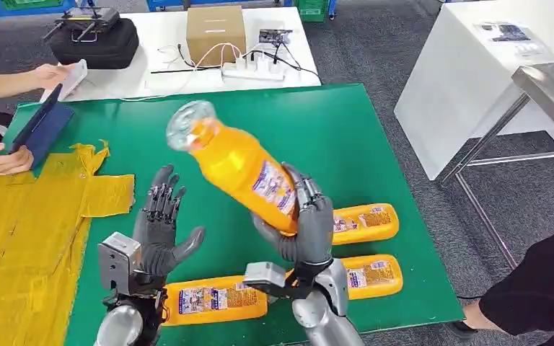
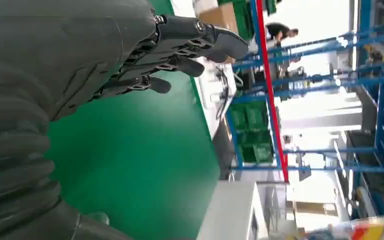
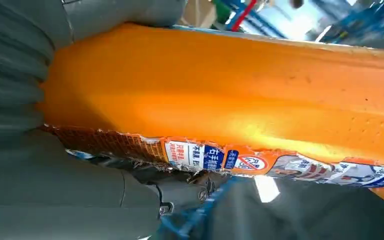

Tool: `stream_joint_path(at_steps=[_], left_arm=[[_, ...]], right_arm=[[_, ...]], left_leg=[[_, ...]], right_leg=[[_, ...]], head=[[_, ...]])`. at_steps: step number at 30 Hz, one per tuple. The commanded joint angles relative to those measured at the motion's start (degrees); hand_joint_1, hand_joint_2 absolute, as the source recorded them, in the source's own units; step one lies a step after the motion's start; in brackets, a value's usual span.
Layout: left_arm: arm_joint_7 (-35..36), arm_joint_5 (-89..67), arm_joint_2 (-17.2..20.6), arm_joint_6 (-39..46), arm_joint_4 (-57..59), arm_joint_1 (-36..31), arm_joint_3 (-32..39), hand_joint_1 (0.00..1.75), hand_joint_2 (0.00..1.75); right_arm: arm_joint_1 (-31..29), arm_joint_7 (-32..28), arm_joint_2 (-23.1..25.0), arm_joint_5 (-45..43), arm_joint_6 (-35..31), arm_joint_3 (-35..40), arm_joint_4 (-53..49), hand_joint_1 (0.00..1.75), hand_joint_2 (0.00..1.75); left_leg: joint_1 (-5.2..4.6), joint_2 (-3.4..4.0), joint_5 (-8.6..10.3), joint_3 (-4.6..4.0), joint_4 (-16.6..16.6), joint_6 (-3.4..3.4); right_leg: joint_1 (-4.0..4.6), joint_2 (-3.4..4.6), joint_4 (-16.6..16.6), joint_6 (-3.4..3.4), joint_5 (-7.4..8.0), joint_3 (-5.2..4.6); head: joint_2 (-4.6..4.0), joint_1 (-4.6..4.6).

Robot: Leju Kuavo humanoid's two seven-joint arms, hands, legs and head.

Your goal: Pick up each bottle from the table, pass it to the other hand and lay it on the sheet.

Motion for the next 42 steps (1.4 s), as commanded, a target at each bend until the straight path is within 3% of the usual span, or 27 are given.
stream_joint_path(at_steps=[1, 7, 22, 23, 24, 42], left_arm=[[1.7, 4.5, 2.7, -3.9, 4.5, -4.5, -3.8, 0.00, 1.75], [1.0, 6.9, 3.5, -7.2, 3.0, -5.1, -4.7, 0.00, 1.75], [-2.9, 8.9, 3.7, -8.3, -1.4, -3.1, -3.7, 0.00, 1.75], [-3.2, 8.7, 3.6, -8.1, -1.3, -3.1, -3.7, 0.31, 1.75], [-3.4, 8.5, 3.4, -7.9, -1.3, -3.2, -3.7, 1.68, 1.75], [-3.4, 8.5, 3.2, -7.9, -1.3, -3.2, -3.8, 1.68, 1.75]], right_arm=[[-2.1, 1.3, -1.5, 1.0, -1.2, 7.1, 6.1, 1.75, 1.75], [-7.5, 7.2, -5.7, -1.0, -0.2, 18.5, 14.9, 1.73, 1.75], [-9.2, 8.8, -7.8, -9.1, 4.0, 22.3, 16.8, 1.75, 1.75], [-9.2, 8.8, -7.8, -9.1, 4.1, 22.5, 16.8, 1.75, 1.75], [-9.2, 8.8, -7.8, -9.0, 4.2, 22.6, 16.9, 1.75, 1.75], [-9.1, 8.7, -7.7, -9.0, 4.1, 22.8, 16.8, 1.75, 1.75]], left_leg=[[0.00, 0.05, -0.08, 0.32, -0.1, 0.03], [0.01, 0.14, -0.09, 0.37, -0.1, 0.03], [0.00, 0.07, -0.15, 0.40, 0.0, 0.05], [-0.01, 0.04, -0.10, 0.31, 0.0, 0.05], [-0.01, 0.02, -0.04, 0.16, 0.0, 0.04], [-0.02, -0.01, -0.06, 0.20, 0.0, 0.04]], right_leg=[[0.01, 0.07, -0.1, -0.12, -0.06, 0.31], [0.01, 0.16, -0.1, -0.13, -0.03, 0.37], [0.01, 0.08, 0.0, -0.14, -0.12, 0.46], [0.00, 0.06, 0.0, -0.12, -0.09, 0.38], [-0.01, 0.03, -0.1, -0.08, -0.04, 0.22], [-0.01, 0.00, 0.0, -0.09, -0.07, 0.26]], head=[[0.00, 0.00], [0.00, 0.00], [0.00, 0.00], [0.00, 0.00], [0.00, 0.00], [0.00, 0.00]])
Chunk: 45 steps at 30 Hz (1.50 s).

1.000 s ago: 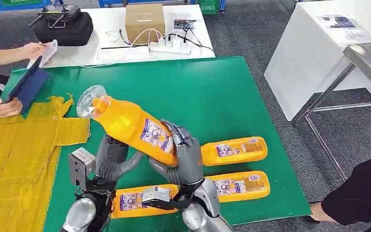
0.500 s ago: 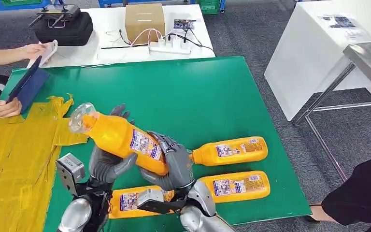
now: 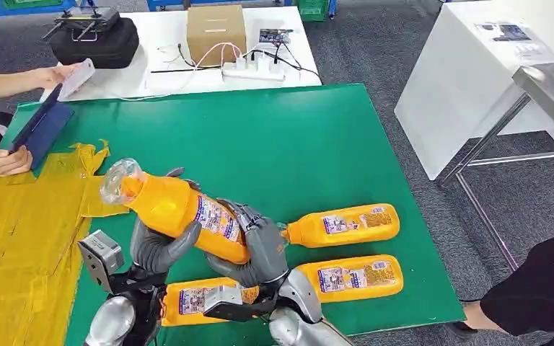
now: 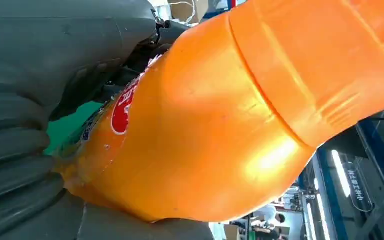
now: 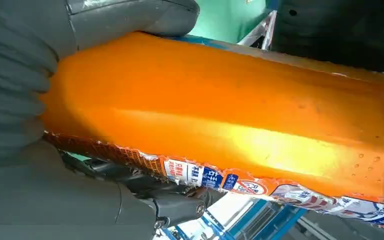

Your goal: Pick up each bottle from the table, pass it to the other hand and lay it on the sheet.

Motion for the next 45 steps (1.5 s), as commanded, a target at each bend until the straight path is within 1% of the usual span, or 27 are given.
stream_joint_path(at_steps=[1, 2, 3, 4, 7, 8, 10, 12, 14, 15, 17, 18, 19, 20, 21, 23, 24, 26, 28, 32, 35, 36, 37, 39, 40, 42, 45], left_arm=[[1.8, -7.3, 2.0, 7.2, 1.9, -1.9, -0.9, 1.75, 1.75], [3.2, -27.4, 2.2, 22.4, 3.3, -3.2, -2.1, 1.75, 1.75], [3.2, -26.7, 2.3, 21.3, 3.9, -3.8, -0.7, 1.75, 1.75], [3.0, -26.6, 2.3, 21.0, 4.0, -4.0, -0.3, 1.75, 1.75], [3.0, -26.6, 2.3, 21.0, 4.0, -4.0, -0.3, 1.75, 1.75], [6.9, -35.7, 3.0, 24.3, 4.6, -4.7, -0.4, 1.75, 1.75], [15.2, -52.4, 6.1, 26.3, 7.0, -8.0, 1.3, 1.75, 1.75], [14.4, -52.4, 6.0, 24.6, 7.8, -9.4, 3.6, 1.75, 1.75], [14.4, -52.4, 6.0, 24.6, 7.8, -9.4, 3.6, 1.75, 1.75], [14.4, -52.4, 5.8, 24.6, 7.8, -9.2, 3.6, 1.75, 1.75], [16.1, -56.5, 6.2, 24.9, 8.1, -9.5, 2.9, 1.75, 1.75], [19.4, -63.0, 7.4, 25.6, 9.4, -11.1, 2.9, 1.75, 1.75], [22.3, -68.3, 9.1, 24.4, 11.7, -13.5, 3.2, 1.75, 1.75], [23.3, -70.7, 10.0, 23.7, 13.6, -15.4, 3.5, 1.75, 1.75], [24.2, -73.4, 10.8, 23.3, 16.0, -17.4, 3.7, 1.75, 1.75], [29.7, -87.3, 14.0, 20.9, 24.7, -23.5, 1.8, 1.75, 1.75], [29.9, -89.4, 14.7, 19.9, 29.3, -26.0, 1.2, 1.75, 1.75], [29.6, -92.5, 15.1, 19.9, 38.4, -29.9, -0.1, 1.75, 1.75], [30.8, -93.5, 14.1, 20.5, 44.0, -31.1, -0.9, 1.75, 1.75], [31.5, -93.5, 13.8, 21.4, 45.0, -30.6, -1.8, 1.75, 1.75], [31.6, -93.5, 13.7, 21.4, 45.0, -30.6, -1.9, 1.75, 1.75], [32.9, -93.5, 14.1, 19.9, 45.9, -30.9, -3.5, 1.75, 1.75], [34.4, -93.5, 14.6, 19.3, 47.7, -31.4, -5.7, 1.75, 1.75], [36.2, -93.5, 14.7, 19.5, 52.9, -32.2, -8.0, 1.75, 1.75], [36.8, -93.5, 14.3, 20.4, 56.4, -33.2, -8.9, 1.75, 1.75], [37.4, -93.5, 14.2, 20.1, 59.7, -33.9, -9.3, 1.75, 1.75], [37.5, -93.5, 14.3, 19.9, 61.0, -34.2, -9.5, 1.75, 1.75]], right_arm=[[-1.6, 1.9, -1.1, 0.2, 1.9, 1.7, 2.6, 0.00, 1.75], [0.1, 7.4, -1.7, 2.8, 5.7, 3.0, -2.6, 0.00, 1.75], [1.4, 10.3, -2.2, 4.3, 6.9, 4.0, -6.6, 0.00, 1.75], [1.7, 11.1, -2.3, 4.6, 7.3, 4.3, -7.6, 0.00, 1.75], [1.7, 11.1, -2.3, 4.6, 7.3, 4.3, -7.6, 0.00, 1.75], [1.4, 14.3, -3.1, 5.7, 11.6, 5.2, -8.3, 0.00, 1.75], [1.7, 16.6, -3.9, 5.2, 18.8, 6.4, -9.8, 0.00, 1.75], [2.2, 17.0, -4.2, 5.3, 19.6, 6.5, -10.9, 0.00, 1.75], [2.2, 17.0, -4.2, 5.3, 19.6, 6.5, -10.9, 0.00, 1.75], [2.2, 17.0, -4.3, 5.3, 19.7, 6.5, -10.9, 0.00, 1.75], [1.9, 17.2, -4.5, 5.5, 20.5, 6.9, -10.7, 0.00, 1.75], [1.7, 17.6, -4.9, 5.8, 22.6, 7.9, -11.0, 0.00, 1.75], [1.2, 18.2, -5.4, 6.4, 24.6, 9.1, -10.9, 0.00, 1.75], [1.0, 18.5, -5.7, 6.5, 25.6, 10.0, -11.0, 0.00, 1.75], [0.4, 18.8, -5.8, 6.4, 26.9, 11.0, -10.6, 0.00, 1.75], [-1.3, 19.9, -6.4, 6.4, 29.7, 13.8, -9.0, 0.00, 1.75], [-2.0, 20.1, -6.5, 6.5, 30.2, 14.9, -8.0, 0.00, 1.75], [-3.4, 20.7, -6.5, 6.8, 31.0, 16.8, -6.2, 0.00, 1.75], [-3.9, 21.6, -6.4, 7.3, 31.3, 17.7, -5.4, 0.00, 1.75], [-4.0, 21.9, -6.3, 7.5, 31.3, 17.9, -5.3, 0.00, 1.75], [-4.0, 21.9, -6.3, 7.5, 31.3, 17.9, -5.3, 0.00, 1.75], [-4.2, 22.6, -6.4, 7.8, 31.4, 18.3, -5.4, 0.00, 1.75], [-4.4, 23.0, -6.3, 8.1, 31.6, 18.7, -5.0, 0.00, 1.75], [-5.1, 23.3, -6.1, 8.5, 32.2, 19.7, -3.9, 0.00, 1.75], [-5.5, 23.3, -6.0, 8.6, 32.5, 20.3, -3.1, 0.00, 1.75], [-5.9, 23.7, -5.9, 8.7, 32.8, 20.9, -2.0, 0.00, 1.75], [-6.2, 24.1, -5.7, 8.9, 32.9, 21.2, -1.4, 0.00, 1.75]], left_leg=[[-0.02, 0.01, -0.13, 0.40, 0.0, 0.04], [0.00, 0.02, -0.09, 0.30, 0.0, 0.03], [0.00, -0.05, -0.01, 0.10, 0.0, 0.01], [0.02, -0.07, -0.10, 0.30, 0.0, 0.02], [0.00, -0.02, -0.06, 0.23, 0.0, 0.01], [0.00, -0.03, -0.13, 0.41, 0.0, 0.01], [0.00, -0.08, -0.10, 0.40, 0.0, 0.01], [0.02, -0.07, -0.06, 0.30, 0.0, 0.01], [0.01, -0.03, -0.13, 0.46, 0.0, 0.02], [0.01, 0.00, -0.02, 0.19, 0.0, 0.01], [0.00, -0.01, -0.06, 0.26, 0.0, 0.02], [0.00, -0.01, -0.10, 0.37, 0.0, 0.04], [0.00, -0.05, 0.00, 0.15, 0.0, 0.02], [0.01, -0.02, -0.09, 0.33, 0.0, 0.03], [0.02, -0.03, -0.01, 0.16, 0.0, 0.01], [0.03, -0.08, 0.03, 0.20, 0.0, -0.02], [0.02, -0.14, 0.07, 0.14, 0.0, -0.02], [0.04, -0.17, 0.08, 0.27, -0.1, -0.03], [0.03, -0.07, 0.08, 0.37, -0.1, -0.04], [0.02, 0.02, 0.03, 0.47, -0.1, -0.03], [0.06, 0.04, 0.06, 0.28, 0.0, -0.04], [0.07, 0.01, 0.05, 0.29, 0.0, -0.04], [0.08, -0.01, -0.02, 0.42, 0.0, -0.03], [0.05, 0.00, 0.08, 0.20, -0.1, -0.05], [0.05, 0.02, 0.02, 0.37, -0.1, -0.05], [0.04, 0.05, 0.06, 0.23, -0.1, -0.07], [0.08, 0.11, -0.02, 0.41, 0.0, -0.07]], right_leg=[[0.00, 0.03, 0.0, -0.14, -0.13, 0.41], [0.01, 0.03, 0.0, -0.12, -0.08, 0.31], [0.01, -0.05, 0.0, -0.07, -0.03, 0.12], [0.03, -0.05, 0.0, -0.15, -0.13, 0.33], [0.02, -0.01, 0.0, -0.13, -0.08, 0.21], [0.03, -0.01, 0.0, -0.19, -0.16, 0.39], [0.03, -0.06, 0.0, -0.16, -0.14, 0.39], [0.04, -0.05, 0.0, -0.15, -0.09, 0.29], [0.04, -0.01, 0.0, -0.21, -0.16, 0.44], [0.02, 0.01, 0.0, -0.10, -0.03, 0.16], [0.02, 0.01, 0.0, -0.11, -0.07, 0.24], [0.02, 0.00, 0.0, -0.14, -0.11, 0.35], [0.01, -0.05, 0.0, -0.08, -0.04, 0.15], [0.02, -0.01, 0.0, -0.14, -0.11, 0.33], [0.02, -0.03, 0.0, -0.10, -0.03, 0.16], [0.04, -0.07, 0.0, -0.15, -0.04, 0.19], [0.03, -0.13, 0.0, -0.13, -0.02, 0.14], [0.05, -0.15, 0.0, -0.17, -0.02, 0.27], [0.06, -0.04, 0.0, -0.20, 0.00, 0.33], [0.08, 0.02, 0.0, -0.17, -0.03, 0.35], [0.09, 0.04, 0.1, -0.11, -0.01, 0.19], [0.10, 0.01, 0.1, -0.12, -0.02, 0.23], [0.11, -0.01, 0.1, -0.16, -0.10, 0.38], [0.07, 0.03, 0.1, -0.10, 0.00, 0.17], [0.08, 0.05, 0.1, -0.15, -0.05, 0.34], [0.07, 0.08, 0.1, -0.12, 0.00, 0.19], [0.13, 0.15, 0.1, -0.20, -0.05, 0.34]], head=[[0.00, 0.00], [0.00, 0.00], [0.00, 0.00], [0.00, 0.00], [0.00, 0.00], [0.00, 0.00], [0.00, -0.02], [0.00, 0.00], [0.00, 0.00], [0.00, 0.00], [0.00, 0.00], [0.00, 0.00], [0.00, 0.00], [0.00, 0.00], [0.00, 0.00], [0.00, 0.00], [0.00, 0.00], [0.00, 0.00], [0.00, 0.00], [0.00, 0.00], [0.00, 0.00], [0.00, 0.00], [0.00, 0.00], [0.00, 0.00], [0.00, 0.00], [0.00, 0.00], [0.00, 0.00]])
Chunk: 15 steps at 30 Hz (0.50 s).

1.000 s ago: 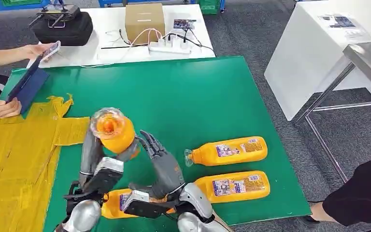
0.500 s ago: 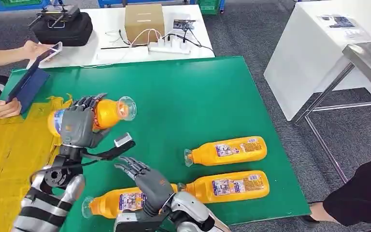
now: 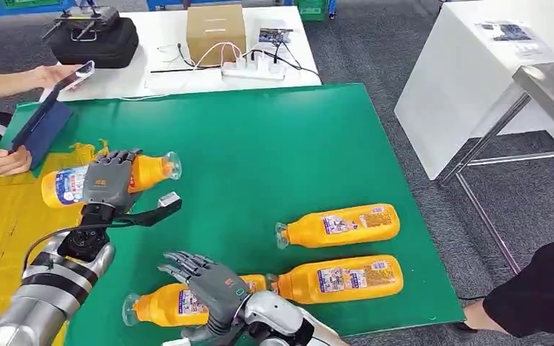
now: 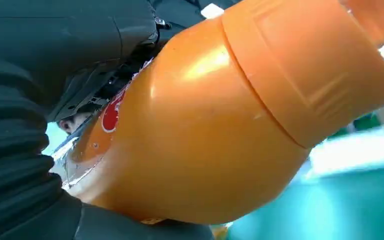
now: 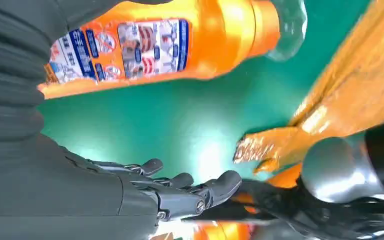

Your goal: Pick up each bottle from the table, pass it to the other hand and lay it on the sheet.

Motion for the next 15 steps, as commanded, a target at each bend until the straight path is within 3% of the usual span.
stream_joint_path(at_steps=[1, 5, 10, 11, 12, 15], left_arm=[[1.3, -0.5, 0.6, -0.3, 17.1, -6.0, -7.0, 1.75, 1.75], [1.2, -0.5, 0.6, -0.4, 17.2, -6.2, -6.9, 1.75, 1.75], [2.5, -0.5, 0.1, -5.5, 20.2, -6.3, -4.6, 1.75, 1.75], [3.0, -0.5, -0.3, -6.2, 20.6, -6.3, -3.7, 1.26, 1.75], [3.3, -0.1, -0.7, -7.3, 21.2, -6.5, -2.9, 0.00, 1.75], [4.4, -0.5, -1.6, -9.5, 22.1, -7.3, -2.6, 0.00, 1.75]], right_arm=[[-3.7, 1.0, -0.8, 0.5, 0.9, 4.3, 6.6, 0.00, 1.75], [-3.7, 1.0, -0.8, 0.5, 0.9, 4.4, 6.7, 0.00, 1.75], [-4.4, 5.5, 0.0, 3.7, 0.0, 4.7, 9.5, 0.00, 1.75], [-4.7, 6.5, 0.2, 4.7, -0.2, 4.8, 10.4, 0.00, 1.75], [-5.0, 6.9, 0.5, 5.2, 0.1, 5.0, 11.3, 0.00, 1.75], [-5.9, 7.3, 1.0, 5.6, 0.1, 4.9, 13.1, 0.00, 1.75]], left_leg=[[0.02, 0.05, -0.07, 0.29, 0.0, 0.01], [0.01, 0.02, -0.04, 0.19, 0.0, 0.02], [0.02, 0.09, -0.13, 0.37, 0.0, 0.04], [0.03, 0.09, -0.11, 0.35, 0.0, 0.03], [0.03, 0.07, -0.12, 0.36, 0.0, 0.04], [0.03, 0.01, -0.08, 0.28, 0.0, 0.02]], right_leg=[[0.05, 0.06, 0.0, -0.13, -0.06, 0.26], [0.04, 0.01, 0.0, -0.08, -0.05, 0.17], [0.04, 0.09, 0.0, -0.13, -0.11, 0.36], [0.04, 0.09, 0.0, -0.13, -0.09, 0.33], [0.05, 0.07, 0.0, -0.15, -0.11, 0.34], [0.05, 0.01, 0.0, -0.14, -0.09, 0.30]], head=[[0.00, 0.00], [0.00, 0.00], [0.00, 0.00], [0.00, 0.00], [0.00, 0.00], [0.00, 0.00]])
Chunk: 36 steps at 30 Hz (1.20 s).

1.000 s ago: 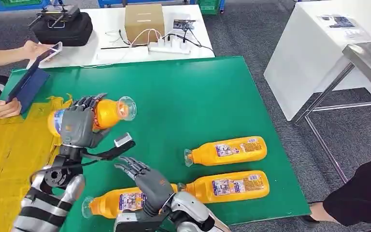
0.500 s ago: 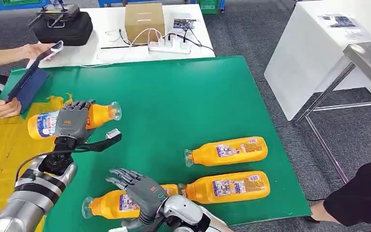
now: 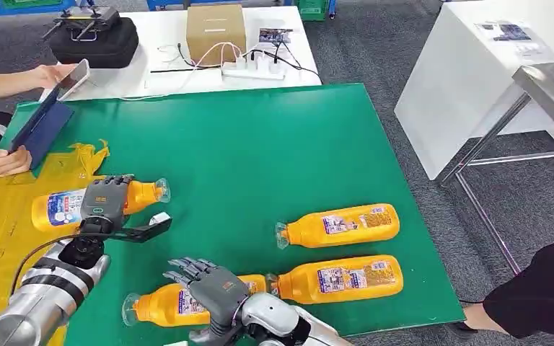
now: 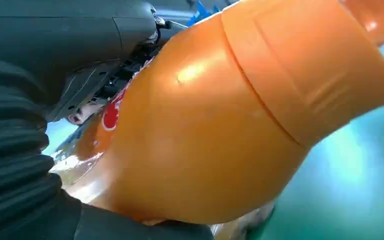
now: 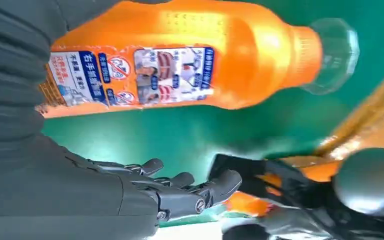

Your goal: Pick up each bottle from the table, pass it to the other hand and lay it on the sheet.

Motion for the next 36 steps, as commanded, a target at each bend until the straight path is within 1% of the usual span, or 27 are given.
stream_joint_path(at_steps=[1, 2, 3, 4, 7, 8, 9, 10, 11, 15, 16, 21, 23, 24, 26, 27, 29, 30, 31, 32, 33, 34, 35, 36], left_arm=[[2.4, -0.3, -2.4, -5.3, 8.7, -4.7, 2.0, 0.00, 1.75], [2.4, -0.3, -2.5, -5.2, 8.7, -4.7, 2.4, 0.00, 1.75], [2.2, -0.3, -2.6, -5.4, 8.7, -4.7, 2.5, 0.00, 1.75], [2.2, -0.3, -2.6, -5.4, 8.7, -4.7, 2.5, 0.00, 1.75], [0.0, 0.4, -3.1, -5.1, 8.4, -4.6, 3.6, 0.00, 1.75], [-0.8, 0.9, -3.3, -4.9, 8.3, -4.5, 4.1, 0.00, 1.75], [-1.5, 1.5, -3.5, -4.7, 8.2, -4.4, 4.6, 0.00, 1.75], [-1.5, 1.5, -3.5, -4.8, 8.2, -4.5, 4.6, 0.00, 1.75], [-1.5, 1.5, -3.5, -4.8, 8.2, -4.5, 4.6, 0.00, 1.75], [-1.6, 1.5, -3.5, -4.8, 8.2, -4.5, 4.6, 0.00, 1.75], [-1.6, 1.5, -3.5, -4.8, 8.2, -4.5, 4.6, 0.00, 1.75], [-1.6, 1.5, -3.5, -4.8, 8.2, -4.5, 4.6, 0.00, 1.75], [-1.6, 1.5, -3.5, -4.8, 8.2, -4.5, 4.6, 0.00, 1.75], [-1.6, 1.5, -3.5, -4.8, 8.2, -4.5, 4.6, 0.00, 1.75], [-1.6, 1.5, -3.5, -4.8, 8.2, -4.5, 4.6, 0.00, 1.75], [-1.7, 1.6, -3.5, -4.7, 8.1, -4.5, 4.8, 0.00, 1.75], [-2.5, 2.3, -3.9, -3.8, 7.9, -4.4, 5.6, 0.00, 1.75], [-4.0, 3.4, -4.2, -3.6, 7.6, -4.2, 6.3, 0.00, 1.75], [-5.1, 4.2, -4.5, -3.5, 7.4, -4.1, 6.8, 0.00, 1.75], [-6.7, 5.9, -4.9, -2.9, 6.6, -3.8, 7.6, 0.00, 1.75], [-7.8, 7.1, -5.3, -2.3, 5.5, -3.5, 8.1, 0.00, 1.75], [-8.4, 7.9, -5.4, -2.2, 4.8, -3.2, 8.2, 0.00, 1.75], [-9.6, 9.4, -5.7, -1.7, 3.4, -2.8, 8.8, 0.00, 1.75], [-10.7, 11.2, -5.8, -2.1, 1.2, -2.0, 8.9, 0.00, 1.75]], right_arm=[[-4.2, 3.0, 1.4, 2.7, -0.9, 1.7, 9.6, 0.00, 1.75], [-4.3, 3.1, 1.4, 2.8, -1.0, 1.6, 9.6, 0.00, 1.75], [-4.6, 3.2, 1.2, 2.8, -1.0, 1.3, 9.3, 0.00, 1.75], [-4.6, 3.2, 1.2, 2.8, -1.0, 1.3, 9.3, 0.00, 1.75], [-5.0, 3.8, 0.3, 2.9, -0.3, 0.3, 8.6, 0.00, 1.75], [-5.0, 3.9, 0.1, 2.9, -0.2, 0.0, 8.6, 0.00, 1.75], [-5.1, 3.8, -0.3, 2.8, 0.0, -0.3, 8.5, 0.00, 1.75], [-5.2, 3.8, -0.4, 2.8, -0.1, -0.3, 8.5, 0.00, 1.75], [-5.2, 3.8, -0.4, 2.8, -0.1, -0.3, 8.5, 0.00, 1.75], [-5.1, 3.8, -0.3, 2.8, 0.0, -0.3, 8.5, 0.00, 1.75], [-5.1, 3.8, -0.3, 2.8, 0.0, -0.3, 8.5, 0.00, 1.75], [-5.1, 3.8, -0.3, 2.8, 0.0, -0.3, 8.5, 0.00, 1.75], [-5.1, 3.8, -0.3, 2.8, 0.0, -0.3, 8.5, 0.00, 1.75], [-5.1, 3.8, -0.3, 2.8, 0.0, -0.3, 8.5, 0.00, 1.75], [-5.1, 3.8, -0.3, 2.8, 0.0, -0.3, 8.5, 0.00, 1.75], [-5.1, 3.8, -0.3, 2.9, 0.0, -0.3, 8.4, 0.00, 1.75], [-5.0, 4.2, -0.7, 3.0, 0.6, -0.6, 8.5, 0.00, 1.75], [-5.0, 4.6, -0.9, 3.1, 0.9, -0.9, 8.7, 0.00, 1.75], [-5.0, 5.0, -1.0, 3.3, 0.9, -1.0, 8.9, 0.00, 1.75], [-4.9, 5.7, -1.3, 3.9, 0.9, -1.3, 9.2, 0.00, 1.75], [-4.8, 6.4, -1.6, 4.7, 0.8, -1.5, 9.5, 0.00, 1.75], [-4.6, 6.8, -1.7, 5.2, 0.8, -1.7, 9.7, 0.00, 1.75], [-4.5, 7.7, -1.9, 6.0, 0.4, -2.0, 9.9, 0.00, 1.75], [-4.1, 8.8, -1.9, 7.3, 0.2, -2.7, 10.1, 0.00, 1.75]], left_leg=[[0.01, -0.01, -0.04, 0.17, 0.0, 0.02], [0.01, -0.04, -0.08, 0.28, 0.0, 0.04], [-0.01, -0.01, -0.02, 0.18, 0.0, 0.03], [-0.01, 0.02, -0.08, 0.35, 0.0, 0.04], [0.00, 0.00, -0.02, 0.19, 0.0, 0.03], [-0.02, -0.02, -0.07, 0.33, 0.0, 0.05], [-0.01, -0.03, -0.04, 0.30, 0.0, 0.05], [-0.02, -0.04, -0.02, 0.23, 0.0, 0.05], [-0.02, -0.03, -0.08, 0.36, 0.0, 0.06], [-0.02, -0.03, -0.01, 0.21, 0.0, 0.04], [0.00, -0.02, -0.06, 0.33, 0.0, 0.05], [-0.01, -0.03, -0.08, 0.37, 0.0, 0.05], [-0.02, -0.03, -0.02, 0.23, 0.0, 0.03], [-0.02, -0.02, -0.07, 0.37, 0.0, 0.05], [-0.01, -0.02, -0.02, 0.25, 0.0, 0.04], [-0.02, -0.02, -0.09, 0.40, 0.0, 0.06], [-0.01, -0.02, -0.02, 0.27, 0.0, 0.04], [0.00, -0.03, -0.08, 0.40, 0.0, 0.06], [-0.02, -0.05, -0.04, 0.33, 0.0, 0.05], [-0.02, -0.06, -0.10, 0.45, 0.0, 0.07], [-0.02, -0.09, -0.03, 0.30, 0.0, 0.06], [-0.02, -0.07, -0.01, 0.26, 0.0, 0.05], [-0.03, -0.10, -0.06, 0.39, 0.0, 0.07], [-0.02, -0.09, -0.01, 0.24, 0.0, 0.05]], right_leg=[[0.02, 0.00, 0.0, -0.09, -0.04, 0.18], [0.03, -0.03, 0.0, -0.13, -0.10, 0.29], [0.01, -0.01, 0.0, -0.08, -0.03, 0.18], [0.02, 0.04, 0.0, -0.13, -0.08, 0.35], [0.02, 0.02, 0.0, -0.07, -0.01, 0.17], [0.00, 0.00, 0.0, -0.11, -0.08, 0.32], [0.01, -0.02, 0.0, -0.09, -0.05, 0.29], [-0.01, -0.03, 0.0, -0.07, -0.03, 0.22], [0.00, -0.01, 0.0, -0.11, -0.09, 0.36], [-0.01, -0.01, 0.0, -0.05, -0.01, 0.21], [0.01, 0.00, 0.0, -0.09, -0.06, 0.35], [0.00, -0.01, 0.0, -0.12, -0.09, 0.37], [-0.01, -0.01, 0.0, -0.06, -0.03, 0.23], [0.00, 0.00, 0.0, -0.11, -0.08, 0.37], [0.00, -0.01, 0.0, -0.07, -0.03, 0.25], [0.00, 0.00, 0.0, -0.12, -0.09, 0.40], [0.00, -0.01, 0.0, -0.07, -0.03, 0.27], [0.02, -0.01, 0.0, -0.12, -0.09, 0.42], [0.00, -0.03, 0.0, -0.09, -0.06, 0.34], [0.00, -0.04, 0.0, -0.13, -0.11, 0.47], [-0.01, -0.07, 0.0, -0.08, -0.05, 0.32], [-0.01, -0.05, 0.0, -0.06, -0.03, 0.27], [-0.01, -0.08, 0.0, -0.09, -0.09, 0.43], [-0.02, -0.07, 0.0, -0.06, -0.03, 0.27]], head=[[0.00, 0.00], [0.00, 0.00], [0.00, 0.00], [0.00, 0.00], [0.00, 0.00], [0.00, 0.00], [0.00, 0.00], [0.00, 0.00], [0.00, 0.00], [0.00, 0.00], [0.00, 0.00], [0.00, 0.00], [0.00, 0.00], [0.00, 0.00], [0.00, 0.00], [0.00, 0.00], [0.00, 0.00], [0.00, 0.00], [0.00, 0.00], [0.00, 0.00], [0.00, 0.00], [0.00, 0.00], [0.00, 0.00], [0.00, 0.00]])
